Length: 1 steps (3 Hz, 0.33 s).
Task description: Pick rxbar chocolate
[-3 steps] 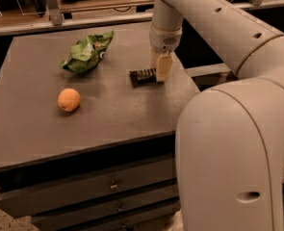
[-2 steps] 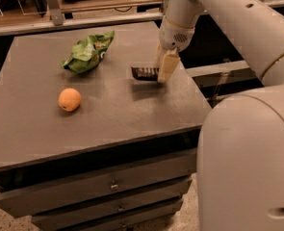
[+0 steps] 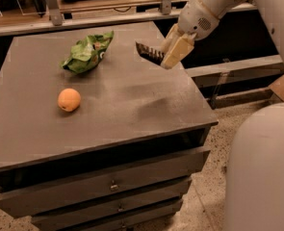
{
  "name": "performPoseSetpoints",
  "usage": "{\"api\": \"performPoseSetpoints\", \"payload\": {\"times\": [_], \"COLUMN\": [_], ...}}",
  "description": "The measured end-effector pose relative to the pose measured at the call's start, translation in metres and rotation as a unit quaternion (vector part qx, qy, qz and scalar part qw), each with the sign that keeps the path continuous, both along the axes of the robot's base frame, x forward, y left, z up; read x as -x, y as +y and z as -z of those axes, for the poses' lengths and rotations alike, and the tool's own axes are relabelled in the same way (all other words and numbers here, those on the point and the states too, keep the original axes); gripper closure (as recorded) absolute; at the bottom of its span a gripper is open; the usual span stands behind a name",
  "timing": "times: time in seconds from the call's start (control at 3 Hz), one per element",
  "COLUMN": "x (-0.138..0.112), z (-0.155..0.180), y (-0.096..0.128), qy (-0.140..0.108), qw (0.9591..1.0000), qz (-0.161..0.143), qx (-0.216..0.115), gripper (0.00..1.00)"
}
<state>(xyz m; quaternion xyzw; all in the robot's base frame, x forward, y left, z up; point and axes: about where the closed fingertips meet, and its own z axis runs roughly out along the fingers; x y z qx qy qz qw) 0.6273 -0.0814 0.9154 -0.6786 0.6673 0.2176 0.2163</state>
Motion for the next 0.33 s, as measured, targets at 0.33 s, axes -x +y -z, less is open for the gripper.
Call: {"api": "performPoseSetpoints", "payload": {"times": [0.33], "x": [-0.0065], "z": [0.0], "y": [0.0074], "qy": [-0.006], "qw": [0.9999], "qz": [0.005], "qx": [-0.011], "gripper": [1.0]}}
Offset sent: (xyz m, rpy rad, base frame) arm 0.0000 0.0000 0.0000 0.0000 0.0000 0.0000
